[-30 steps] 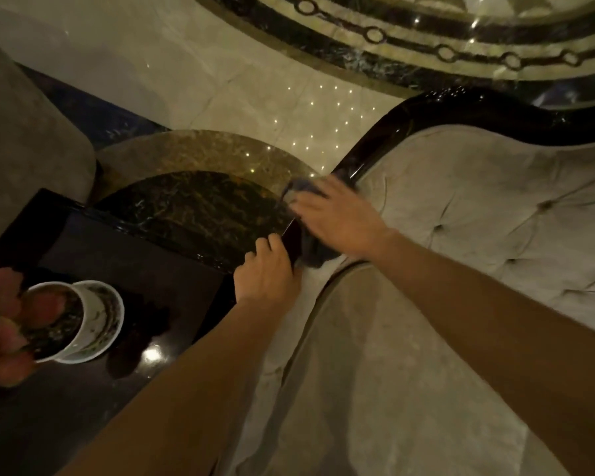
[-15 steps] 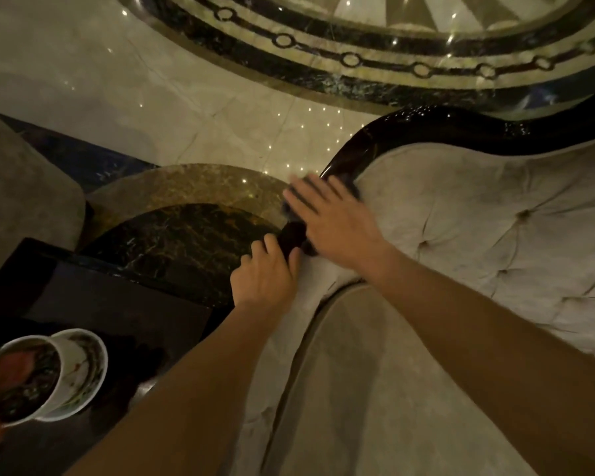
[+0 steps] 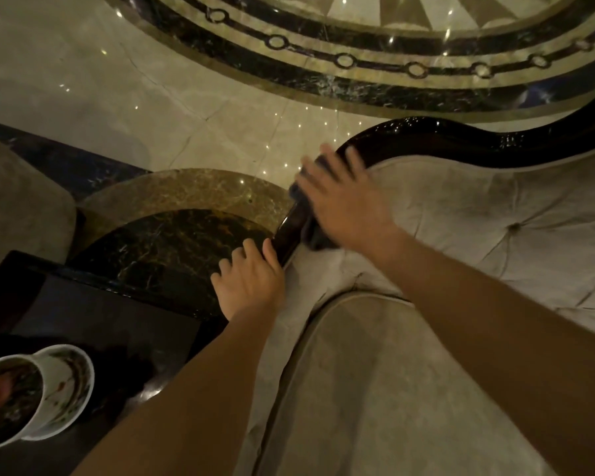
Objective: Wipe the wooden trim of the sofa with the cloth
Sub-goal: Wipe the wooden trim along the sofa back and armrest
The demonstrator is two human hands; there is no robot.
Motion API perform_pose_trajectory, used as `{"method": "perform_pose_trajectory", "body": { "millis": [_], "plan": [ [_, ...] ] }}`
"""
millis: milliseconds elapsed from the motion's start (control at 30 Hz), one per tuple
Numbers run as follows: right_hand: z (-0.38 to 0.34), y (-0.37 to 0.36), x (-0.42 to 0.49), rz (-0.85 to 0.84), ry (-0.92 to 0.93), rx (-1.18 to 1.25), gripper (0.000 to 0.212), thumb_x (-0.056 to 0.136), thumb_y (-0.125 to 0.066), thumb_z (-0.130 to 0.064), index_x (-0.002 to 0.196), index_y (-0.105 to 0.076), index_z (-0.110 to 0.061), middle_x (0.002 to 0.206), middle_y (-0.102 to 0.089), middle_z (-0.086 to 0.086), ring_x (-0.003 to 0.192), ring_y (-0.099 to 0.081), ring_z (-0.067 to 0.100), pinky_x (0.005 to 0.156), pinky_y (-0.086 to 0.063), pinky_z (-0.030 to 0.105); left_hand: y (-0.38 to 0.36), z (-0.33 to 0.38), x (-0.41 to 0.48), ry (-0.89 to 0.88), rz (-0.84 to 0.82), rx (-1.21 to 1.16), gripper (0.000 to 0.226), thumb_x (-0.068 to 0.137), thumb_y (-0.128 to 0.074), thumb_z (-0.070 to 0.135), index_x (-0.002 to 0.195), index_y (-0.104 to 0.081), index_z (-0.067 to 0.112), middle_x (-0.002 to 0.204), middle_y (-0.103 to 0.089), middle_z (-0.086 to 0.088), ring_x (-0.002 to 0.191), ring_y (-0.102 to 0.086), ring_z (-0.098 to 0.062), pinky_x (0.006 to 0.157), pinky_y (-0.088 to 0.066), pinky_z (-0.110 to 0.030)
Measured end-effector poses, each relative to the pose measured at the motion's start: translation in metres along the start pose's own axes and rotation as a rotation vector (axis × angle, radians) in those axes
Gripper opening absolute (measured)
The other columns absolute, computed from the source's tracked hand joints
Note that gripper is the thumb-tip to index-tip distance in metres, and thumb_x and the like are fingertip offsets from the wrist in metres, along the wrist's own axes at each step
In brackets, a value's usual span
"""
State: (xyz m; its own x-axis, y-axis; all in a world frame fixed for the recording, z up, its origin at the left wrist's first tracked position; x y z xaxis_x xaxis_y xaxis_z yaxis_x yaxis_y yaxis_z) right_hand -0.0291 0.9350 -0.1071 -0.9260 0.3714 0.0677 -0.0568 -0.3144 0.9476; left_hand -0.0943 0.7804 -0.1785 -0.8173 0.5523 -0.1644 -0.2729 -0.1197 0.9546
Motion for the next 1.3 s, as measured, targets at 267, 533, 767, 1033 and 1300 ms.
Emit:
{"method": "perform_pose_trajectory", "body": {
  "millis": [267, 533, 767, 1033, 1300],
  "plan": [
    [0.046, 0.008, 0.003, 0.121, -0.551, 0.179, 0.053, 0.104, -0.028, -0.036, 0.149, -0.040, -0.011, 0.162, -0.032, 0.016, 0.152, -0.012, 0.046, 0.123, -0.013, 0.061, -0.003, 0.004, 0.000, -0.021, 0.002, 0.008, 0.059, 0.101, -0.010, 0.049, 0.116, -0.058, 0.018, 0.110, -0.068, -0.004, 0.098, -0.061, -0.031, 0.080, -0.045, -0.046],
    [0.108, 0.007, -0.003, 0.090, -0.394, 0.138, 0.054, 0.103, -0.034, -0.037, 0.155, -0.031, -0.023, 0.160, -0.036, 0.012, 0.152, -0.017, 0.044, 0.122, -0.014, 0.063, 0.001, 0.008, -0.002, -0.028, -0.005, -0.023, 0.053, 0.102, -0.012, 0.046, 0.107, -0.056, 0.017, 0.098, -0.069, -0.006, 0.091, -0.063, -0.033, 0.078, -0.045, -0.046],
    [0.033, 0.010, 0.008, 0.053, -0.347, 0.231, 0.060, 0.103, -0.024, -0.053, 0.157, -0.031, -0.028, 0.161, -0.035, 0.014, 0.152, -0.011, 0.047, 0.124, -0.007, 0.058, -0.002, 0.008, -0.001, -0.027, -0.014, -0.019, 0.052, 0.102, -0.012, 0.045, 0.102, -0.056, 0.017, 0.094, -0.069, -0.006, 0.088, -0.063, -0.033, 0.077, -0.045, -0.046],
    [0.156, -0.007, -0.024, 0.006, -0.533, 0.129, 0.067, 0.098, -0.014, -0.069, 0.157, -0.022, -0.038, 0.164, -0.027, 0.016, 0.152, -0.012, 0.046, 0.123, -0.007, 0.061, -0.002, 0.007, -0.001, -0.061, 0.038, -0.027, 0.051, 0.103, -0.013, 0.044, 0.102, -0.055, 0.015, 0.092, -0.069, -0.008, 0.084, -0.064, -0.033, 0.073, -0.045, -0.045],
    [0.037, -0.001, 0.012, -0.045, -0.195, 0.157, 0.066, 0.100, -0.015, -0.059, 0.154, -0.037, -0.028, 0.163, -0.031, 0.012, 0.153, -0.012, 0.045, 0.124, -0.003, 0.056, 0.004, 0.008, -0.003, -0.061, 0.070, 0.004, 0.047, 0.105, -0.020, 0.038, 0.104, -0.056, 0.008, 0.099, -0.068, -0.017, 0.092, -0.062, -0.041, 0.078, -0.043, -0.050]
  ]
}}
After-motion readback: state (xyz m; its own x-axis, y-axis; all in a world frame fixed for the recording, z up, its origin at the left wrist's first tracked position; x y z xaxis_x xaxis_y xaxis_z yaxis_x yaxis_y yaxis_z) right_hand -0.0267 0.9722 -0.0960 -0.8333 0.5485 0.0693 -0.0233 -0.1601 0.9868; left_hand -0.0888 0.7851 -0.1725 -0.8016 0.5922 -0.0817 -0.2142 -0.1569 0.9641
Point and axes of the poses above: each hand's wrist, its own x-axis towards the middle knuckle, its own y-axis out of the back of the hand, z = x × y, the point moved 9 cm from there along x, towards the middle knuckle
